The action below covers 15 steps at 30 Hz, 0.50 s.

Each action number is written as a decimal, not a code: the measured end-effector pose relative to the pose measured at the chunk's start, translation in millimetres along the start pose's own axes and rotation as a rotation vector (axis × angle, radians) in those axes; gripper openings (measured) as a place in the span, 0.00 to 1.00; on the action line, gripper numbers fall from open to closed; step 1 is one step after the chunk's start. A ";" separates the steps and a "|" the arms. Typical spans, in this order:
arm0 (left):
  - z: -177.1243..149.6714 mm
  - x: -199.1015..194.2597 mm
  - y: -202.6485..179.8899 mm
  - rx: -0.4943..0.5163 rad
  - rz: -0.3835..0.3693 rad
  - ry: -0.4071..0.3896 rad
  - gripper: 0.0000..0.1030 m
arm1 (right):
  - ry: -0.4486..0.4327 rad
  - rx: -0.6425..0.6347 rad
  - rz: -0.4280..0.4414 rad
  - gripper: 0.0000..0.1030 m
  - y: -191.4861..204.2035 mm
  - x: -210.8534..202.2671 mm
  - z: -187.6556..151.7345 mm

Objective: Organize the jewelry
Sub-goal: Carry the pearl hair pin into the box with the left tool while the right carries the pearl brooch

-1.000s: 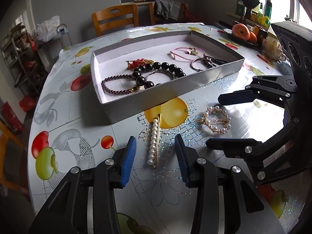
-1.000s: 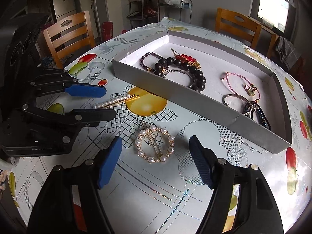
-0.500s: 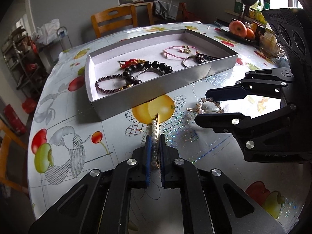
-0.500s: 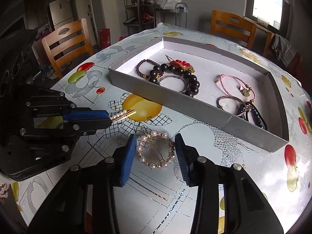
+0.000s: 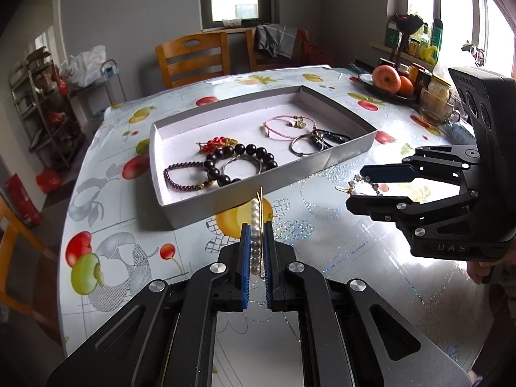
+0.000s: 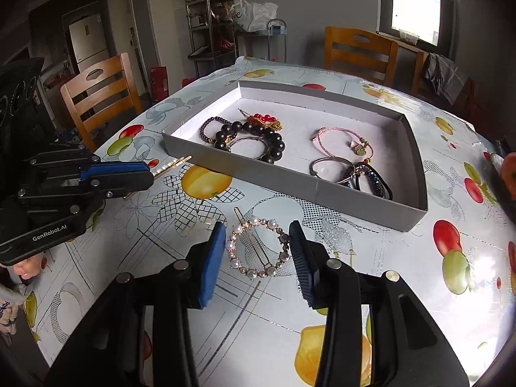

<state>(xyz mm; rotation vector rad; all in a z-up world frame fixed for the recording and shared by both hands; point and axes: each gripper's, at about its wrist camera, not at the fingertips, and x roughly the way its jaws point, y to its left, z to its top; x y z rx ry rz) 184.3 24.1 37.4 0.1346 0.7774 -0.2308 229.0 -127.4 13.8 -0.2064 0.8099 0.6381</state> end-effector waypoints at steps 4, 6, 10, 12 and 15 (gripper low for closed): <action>6.0 -4.6 0.1 -0.009 0.001 -0.014 0.08 | -0.028 0.017 -0.014 0.40 -9.0 -12.1 6.6; 8.6 -6.4 0.3 -0.012 -0.002 -0.020 0.08 | -0.035 0.023 -0.020 0.40 -12.2 -15.4 8.4; 14.7 -9.2 1.6 -0.020 -0.006 -0.034 0.08 | -0.044 0.027 -0.029 0.40 -14.6 -18.2 12.5; 18.5 -10.0 2.2 -0.025 -0.008 -0.040 0.08 | -0.046 0.029 -0.031 0.40 -14.7 -18.3 13.7; 24.8 -9.0 2.8 -0.030 -0.012 -0.045 0.08 | -0.045 0.032 -0.028 0.40 -15.7 -16.7 17.4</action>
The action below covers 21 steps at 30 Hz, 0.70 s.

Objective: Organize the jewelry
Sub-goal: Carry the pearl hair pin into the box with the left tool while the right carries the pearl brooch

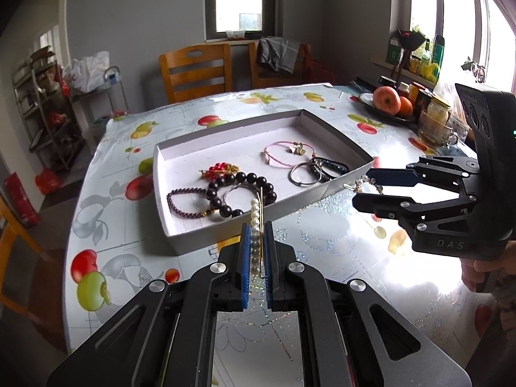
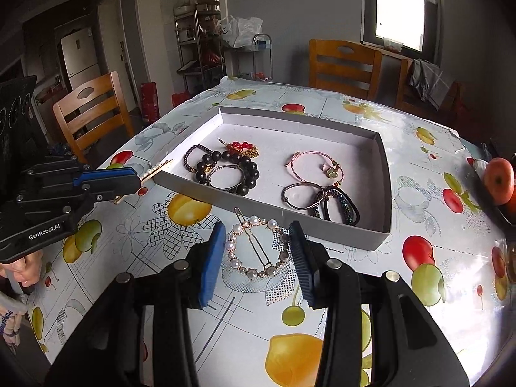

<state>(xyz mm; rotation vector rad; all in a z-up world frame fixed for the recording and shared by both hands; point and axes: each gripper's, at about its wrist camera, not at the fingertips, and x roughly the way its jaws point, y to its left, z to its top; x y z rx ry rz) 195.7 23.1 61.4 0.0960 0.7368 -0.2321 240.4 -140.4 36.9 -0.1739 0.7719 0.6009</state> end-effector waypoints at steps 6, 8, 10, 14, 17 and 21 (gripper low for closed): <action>9.6 8.4 -1.4 -0.003 -0.014 0.001 0.08 | 0.002 0.002 -0.007 0.40 -2.6 4.2 7.3; 11.7 13.2 -0.7 -0.008 -0.016 0.006 0.08 | -0.006 0.007 -0.007 0.40 -5.7 3.5 10.0; 14.2 18.6 0.4 -0.013 -0.014 0.011 0.08 | -0.015 0.017 -0.006 0.40 -10.1 3.7 13.7; 21.8 29.1 3.3 -0.027 -0.008 0.015 0.08 | -0.029 0.030 -0.003 0.40 -18.9 5.3 20.6; 28.1 36.8 4.3 -0.038 -0.006 0.016 0.08 | -0.037 0.035 -0.001 0.40 -24.3 9.0 26.0; 35.7 48.1 2.7 -0.041 0.000 0.019 0.08 | -0.048 0.052 0.002 0.40 -32.9 15.9 32.5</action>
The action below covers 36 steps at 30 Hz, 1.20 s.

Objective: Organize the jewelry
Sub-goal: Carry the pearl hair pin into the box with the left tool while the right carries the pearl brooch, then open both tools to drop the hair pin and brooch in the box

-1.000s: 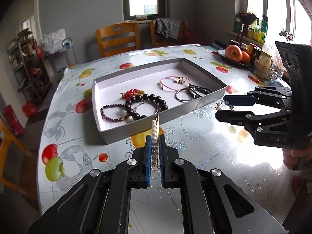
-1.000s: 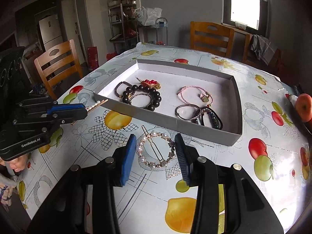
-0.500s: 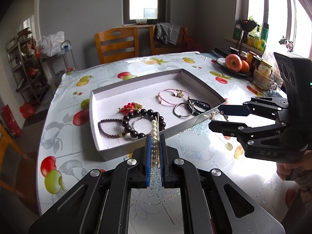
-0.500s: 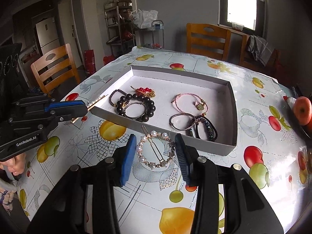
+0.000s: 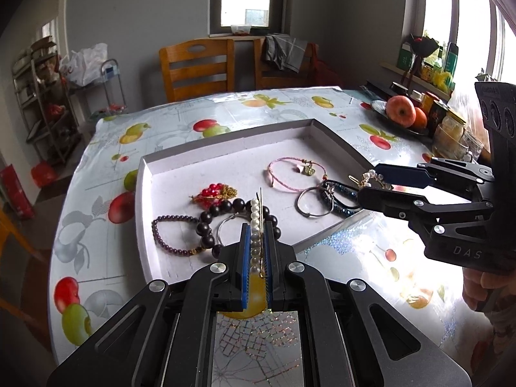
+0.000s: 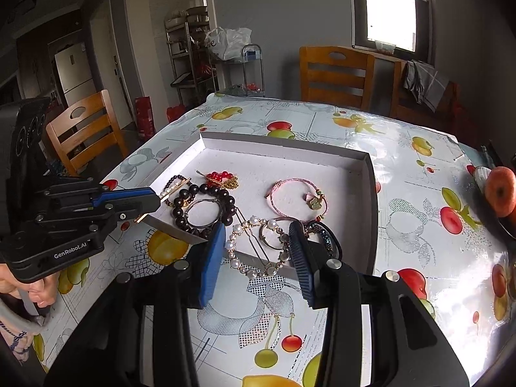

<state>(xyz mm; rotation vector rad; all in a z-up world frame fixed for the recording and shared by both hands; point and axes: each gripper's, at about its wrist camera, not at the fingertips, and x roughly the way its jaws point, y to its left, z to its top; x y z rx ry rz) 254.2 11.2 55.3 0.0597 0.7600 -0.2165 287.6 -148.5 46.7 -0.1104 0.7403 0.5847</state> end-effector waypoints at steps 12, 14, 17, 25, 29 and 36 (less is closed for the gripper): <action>15.4 36.0 6.6 -0.054 0.025 -0.011 0.08 | -0.032 0.044 -0.026 0.40 -17.9 31.9 11.8; 15.5 39.9 9.7 -0.066 0.035 -0.016 0.08 | -0.038 0.055 -0.031 0.40 -19.9 36.2 11.4; 14.3 45.7 13.2 -0.073 0.047 -0.013 0.08 | -0.036 0.068 -0.031 0.40 -22.7 42.8 10.0; 12.8 55.2 21.5 -0.088 0.073 -0.021 0.08 | -0.016 0.065 -0.057 0.40 -26.5 54.1 7.2; 11.0 62.4 24.4 -0.095 0.073 -0.008 0.08 | 0.006 0.071 -0.062 0.40 -29.3 62.6 5.4; 9.1 71.0 28.1 -0.100 0.076 0.013 0.08 | 0.034 0.066 -0.066 0.40 -29.1 71.1 2.0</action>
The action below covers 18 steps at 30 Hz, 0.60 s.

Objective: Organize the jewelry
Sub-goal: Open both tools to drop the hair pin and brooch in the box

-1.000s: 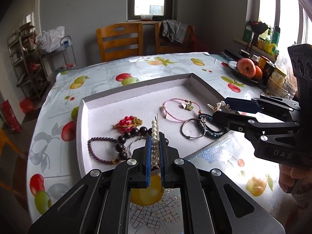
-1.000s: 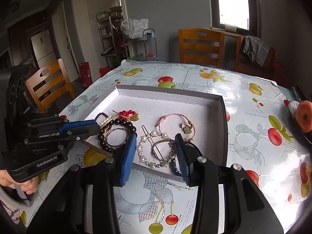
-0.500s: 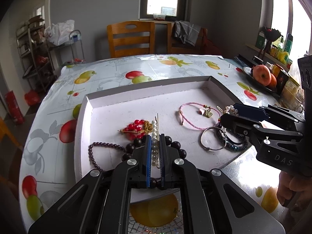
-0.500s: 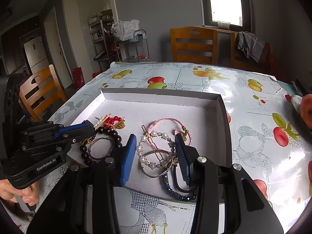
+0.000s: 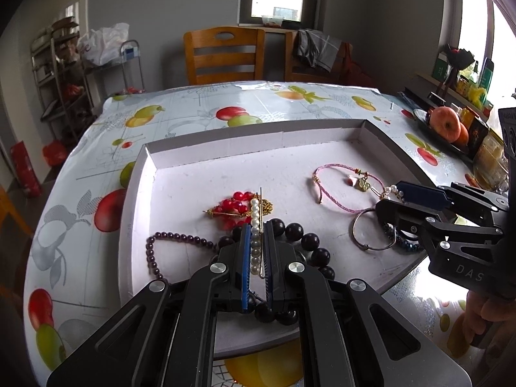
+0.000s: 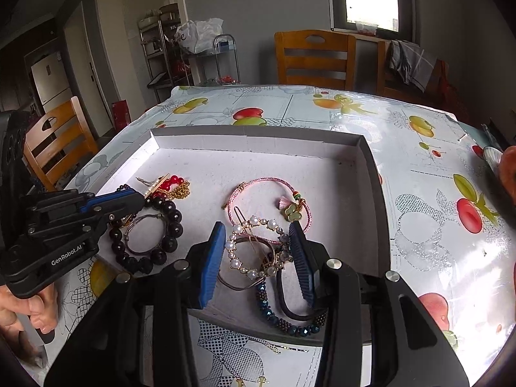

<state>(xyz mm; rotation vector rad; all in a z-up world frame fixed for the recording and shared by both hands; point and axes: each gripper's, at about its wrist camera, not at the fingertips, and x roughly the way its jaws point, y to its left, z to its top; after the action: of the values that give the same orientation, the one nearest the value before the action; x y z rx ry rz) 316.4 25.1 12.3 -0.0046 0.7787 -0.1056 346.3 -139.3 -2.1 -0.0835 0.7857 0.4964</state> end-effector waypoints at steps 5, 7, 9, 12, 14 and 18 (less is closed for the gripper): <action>-0.1 4.4 -0.2 0.000 -0.004 0.017 0.08 | 0.014 -0.010 -0.003 0.40 1.7 3.5 0.4; -0.5 5.1 0.2 -0.001 -0.005 0.020 0.08 | 0.021 -0.008 -0.002 0.40 1.4 5.2 0.6; -0.8 5.7 0.1 -0.001 -0.003 0.023 0.08 | 0.028 -0.008 -0.003 0.40 1.8 7.1 1.0; -0.6 6.3 0.2 -0.005 -0.003 0.027 0.08 | 0.035 -0.012 -0.004 0.40 2.8 8.9 1.5; -0.6 6.9 1.1 -0.008 -0.001 0.030 0.08 | 0.038 -0.015 -0.005 0.40 3.4 9.6 1.5; -0.3 6.6 2.3 -0.013 -0.002 0.028 0.13 | 0.043 -0.014 -0.002 0.41 3.0 9.7 0.2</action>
<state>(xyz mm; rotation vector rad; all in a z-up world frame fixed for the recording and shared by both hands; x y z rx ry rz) 321.0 26.8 7.4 -0.0167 0.8076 -0.1026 350.9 -132.7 -8.4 -0.1087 0.8245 0.4998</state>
